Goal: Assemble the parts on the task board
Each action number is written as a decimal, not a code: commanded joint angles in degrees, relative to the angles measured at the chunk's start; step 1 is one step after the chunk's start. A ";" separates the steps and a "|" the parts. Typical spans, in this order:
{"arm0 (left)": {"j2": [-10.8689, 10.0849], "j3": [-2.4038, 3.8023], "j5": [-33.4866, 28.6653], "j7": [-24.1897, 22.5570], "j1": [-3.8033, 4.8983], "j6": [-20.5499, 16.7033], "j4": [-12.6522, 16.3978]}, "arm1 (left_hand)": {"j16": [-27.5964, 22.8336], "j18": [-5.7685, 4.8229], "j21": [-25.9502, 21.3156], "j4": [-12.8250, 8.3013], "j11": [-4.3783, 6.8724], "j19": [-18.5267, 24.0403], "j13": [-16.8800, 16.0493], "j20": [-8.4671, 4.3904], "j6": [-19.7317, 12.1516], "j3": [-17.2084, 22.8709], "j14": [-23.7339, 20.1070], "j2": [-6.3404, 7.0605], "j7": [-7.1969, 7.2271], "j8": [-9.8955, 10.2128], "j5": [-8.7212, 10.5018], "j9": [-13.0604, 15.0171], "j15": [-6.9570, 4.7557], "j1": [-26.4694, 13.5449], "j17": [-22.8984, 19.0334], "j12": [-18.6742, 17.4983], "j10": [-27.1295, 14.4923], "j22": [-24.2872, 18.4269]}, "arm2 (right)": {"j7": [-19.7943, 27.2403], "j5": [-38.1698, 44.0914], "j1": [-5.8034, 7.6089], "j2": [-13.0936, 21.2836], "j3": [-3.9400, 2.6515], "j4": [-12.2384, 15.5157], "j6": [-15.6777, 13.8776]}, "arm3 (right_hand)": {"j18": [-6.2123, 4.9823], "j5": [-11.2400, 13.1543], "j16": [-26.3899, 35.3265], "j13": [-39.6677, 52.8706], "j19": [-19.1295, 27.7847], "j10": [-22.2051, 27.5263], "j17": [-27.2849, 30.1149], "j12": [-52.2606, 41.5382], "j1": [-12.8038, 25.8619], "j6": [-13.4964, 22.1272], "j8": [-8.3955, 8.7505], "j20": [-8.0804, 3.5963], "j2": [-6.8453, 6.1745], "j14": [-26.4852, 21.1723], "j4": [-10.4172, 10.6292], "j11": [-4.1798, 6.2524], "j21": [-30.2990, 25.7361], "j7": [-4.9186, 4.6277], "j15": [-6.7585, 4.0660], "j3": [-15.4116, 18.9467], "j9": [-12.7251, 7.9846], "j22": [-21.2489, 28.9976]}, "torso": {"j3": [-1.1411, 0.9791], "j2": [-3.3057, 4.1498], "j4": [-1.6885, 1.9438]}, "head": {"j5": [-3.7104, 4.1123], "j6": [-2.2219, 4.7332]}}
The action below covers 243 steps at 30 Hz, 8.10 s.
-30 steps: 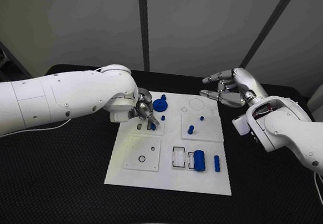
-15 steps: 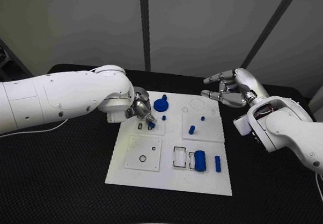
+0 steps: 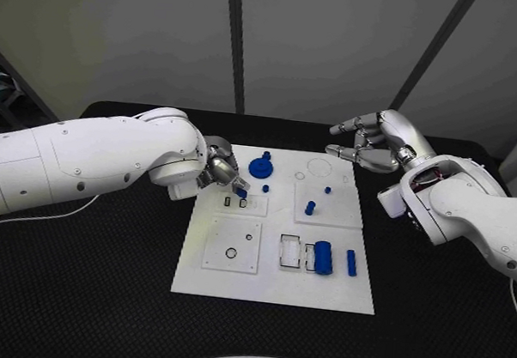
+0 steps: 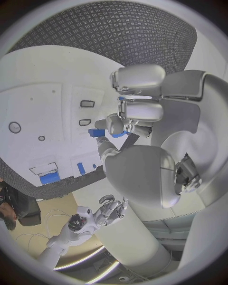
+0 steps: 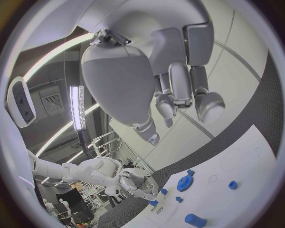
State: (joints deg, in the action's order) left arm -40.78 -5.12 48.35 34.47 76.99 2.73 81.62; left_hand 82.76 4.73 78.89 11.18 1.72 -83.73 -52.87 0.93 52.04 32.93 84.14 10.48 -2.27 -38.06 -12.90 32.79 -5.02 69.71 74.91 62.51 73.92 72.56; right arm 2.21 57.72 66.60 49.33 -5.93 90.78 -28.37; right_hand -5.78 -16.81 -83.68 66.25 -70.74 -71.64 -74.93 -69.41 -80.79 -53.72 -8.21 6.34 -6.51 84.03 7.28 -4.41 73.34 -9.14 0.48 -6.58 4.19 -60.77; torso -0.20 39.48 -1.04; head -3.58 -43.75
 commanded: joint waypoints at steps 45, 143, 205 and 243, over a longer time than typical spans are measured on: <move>0.22 -0.03 10.01 0.89 -2.65 0.21 1.70 | -0.20 -1.59 1.51 -11.39 0.74 -1.28 -0.89 -0.39 1.12 12.58 3.34 1.46 0.40 -1.25 -5.05 1.14 -0.76 -3.35 5.13 0.81 2.30 2.20 | -0.19 -1.36 0.07 -0.44 -0.04 -0.51 1.57 | -0.52 0.18 0.34 -0.24 -0.21 0.00 -3.34 0.14 -0.52 0.34 -0.34 -0.10 -0.02 3.07 -0.09 0.21 -0.33 -0.05 -0.56 -0.12 -0.10 0.09 | 0.02 0.06 -0.15 | -0.87 -0.08; -0.13 7.90 7.66 3.44 0.24 11.08 -4.76 | -0.57 -0.51 -3.30 3.27 -0.31 0.77 8.22 0.21 -0.29 -28.47 3.28 -4.26 -0.51 3.03 -5.06 -0.67 0.08 -7.37 5.01 -4.71 -3.11 -2.17 | -0.14 -1.36 0.07 -0.31 -0.04 -1.19 2.13 | -0.89 0.46 1.36 -1.22 0.90 0.61 -1.89 0.88 0.33 0.73 -0.39 -0.12 -0.16 2.73 0.51 0.15 -1.69 -0.10 -0.55 0.26 -0.18 2.08 | 0.01 0.05 -0.08 | -0.62 -0.13; 10.41 6.63 11.34 -2.02 -1.11 20.76 -25.64 | -0.52 -0.65 -2.87 4.37 -1.23 0.39 7.32 1.27 2.45 -34.30 3.28 -7.70 -1.48 8.57 -3.83 -8.49 0.96 -1.64 5.05 -2.38 -3.10 -0.80 | -0.28 -1.36 0.06 -1.36 -0.04 -1.66 3.44 | -1.57 0.13 4.00 -5.73 2.91 3.70 1.58 4.71 0.62 1.18 -0.62 -0.17 0.14 1.78 1.26 0.21 -4.38 -0.06 -0.62 0.22 -0.18 5.74 | -0.01 0.00 -0.17 | -0.65 -0.87; 9.52 6.61 8.32 -3.43 -1.32 17.56 -24.39 | -0.54 -0.57 -3.52 -6.57 -0.51 0.66 10.04 0.83 2.65 -1.48 3.30 -6.98 -1.31 7.05 4.82 -9.58 0.55 4.47 5.05 -4.70 -2.74 -0.38 | -0.43 -1.36 0.06 -1.44 -0.04 -1.86 3.42 | -1.57 0.11 4.22 -5.80 2.82 3.48 1.70 4.68 0.36 1.16 -0.77 -0.22 0.28 1.79 1.28 0.26 -4.56 -0.02 -0.68 0.04 -0.16 5.84 | -0.05 -0.01 -0.13 | -0.69 -1.03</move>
State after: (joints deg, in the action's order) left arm -31.14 1.48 58.47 31.85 75.61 21.82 57.00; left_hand 82.54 3.85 75.56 10.79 1.12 -82.99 -42.85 1.65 54.77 24.68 84.06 3.36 -3.43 -30.88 -7.95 23.03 -4.50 74.76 74.91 58.00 70.60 72.14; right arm 1.64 56.48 66.59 47.88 -5.92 88.88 -25.18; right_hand -6.69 -16.61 -79.68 60.45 -68.19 -68.37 -73.28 -64.89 -80.83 -52.96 -8.63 6.24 -6.47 84.04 8.32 -4.20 69.00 -9.20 0.10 -6.35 4.08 -54.96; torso -0.23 39.50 -1.16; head -4.17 -44.84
